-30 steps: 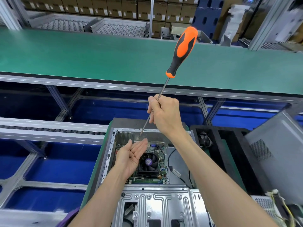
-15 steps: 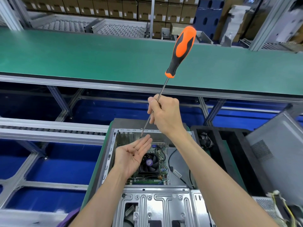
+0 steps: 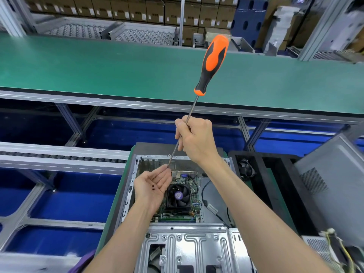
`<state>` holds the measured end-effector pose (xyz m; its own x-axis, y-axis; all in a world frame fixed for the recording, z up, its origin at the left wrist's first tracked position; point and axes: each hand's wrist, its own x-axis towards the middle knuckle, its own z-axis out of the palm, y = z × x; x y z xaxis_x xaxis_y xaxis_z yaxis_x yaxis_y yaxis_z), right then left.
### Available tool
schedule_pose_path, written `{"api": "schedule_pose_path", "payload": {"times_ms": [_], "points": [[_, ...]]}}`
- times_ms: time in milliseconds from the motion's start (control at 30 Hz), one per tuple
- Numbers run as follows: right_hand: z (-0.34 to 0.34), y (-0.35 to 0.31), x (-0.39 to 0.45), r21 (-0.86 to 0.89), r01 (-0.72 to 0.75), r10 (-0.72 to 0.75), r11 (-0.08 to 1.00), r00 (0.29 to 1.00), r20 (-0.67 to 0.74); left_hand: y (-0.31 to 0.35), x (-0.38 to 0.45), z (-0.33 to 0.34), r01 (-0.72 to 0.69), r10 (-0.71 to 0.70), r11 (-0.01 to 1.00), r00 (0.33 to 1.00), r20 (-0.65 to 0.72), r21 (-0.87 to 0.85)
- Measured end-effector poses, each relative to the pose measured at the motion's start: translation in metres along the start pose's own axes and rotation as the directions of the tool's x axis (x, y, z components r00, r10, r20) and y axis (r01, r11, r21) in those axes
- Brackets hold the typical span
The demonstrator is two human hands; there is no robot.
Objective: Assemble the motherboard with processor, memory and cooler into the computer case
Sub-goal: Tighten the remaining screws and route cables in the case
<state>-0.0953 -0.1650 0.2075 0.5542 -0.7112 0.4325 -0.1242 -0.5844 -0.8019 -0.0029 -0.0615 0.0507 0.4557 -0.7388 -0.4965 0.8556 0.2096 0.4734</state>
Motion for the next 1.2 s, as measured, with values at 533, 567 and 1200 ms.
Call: {"api": "schedule_pose_path", "payload": {"times_ms": [533,567,1200], "points": [[0.02,0.006,-0.006,-0.012,-0.034,0.035,0.999,0.996,0.081,0.054,-0.014,0.041,-0.56,0.341,0.07,0.791,0.508,0.826],[0.021,0.005,-0.007,-0.024,-0.023,0.025,0.999,0.997,0.079,0.056,-0.014,0.042,-0.547,0.334,0.037,0.796,0.505,0.836],[0.006,-0.034,0.021,-0.101,0.26,-0.265,0.96,0.963,-0.04,0.05,-0.001,0.007,-0.256,0.476,-0.155,0.827,0.3,0.954]]}}
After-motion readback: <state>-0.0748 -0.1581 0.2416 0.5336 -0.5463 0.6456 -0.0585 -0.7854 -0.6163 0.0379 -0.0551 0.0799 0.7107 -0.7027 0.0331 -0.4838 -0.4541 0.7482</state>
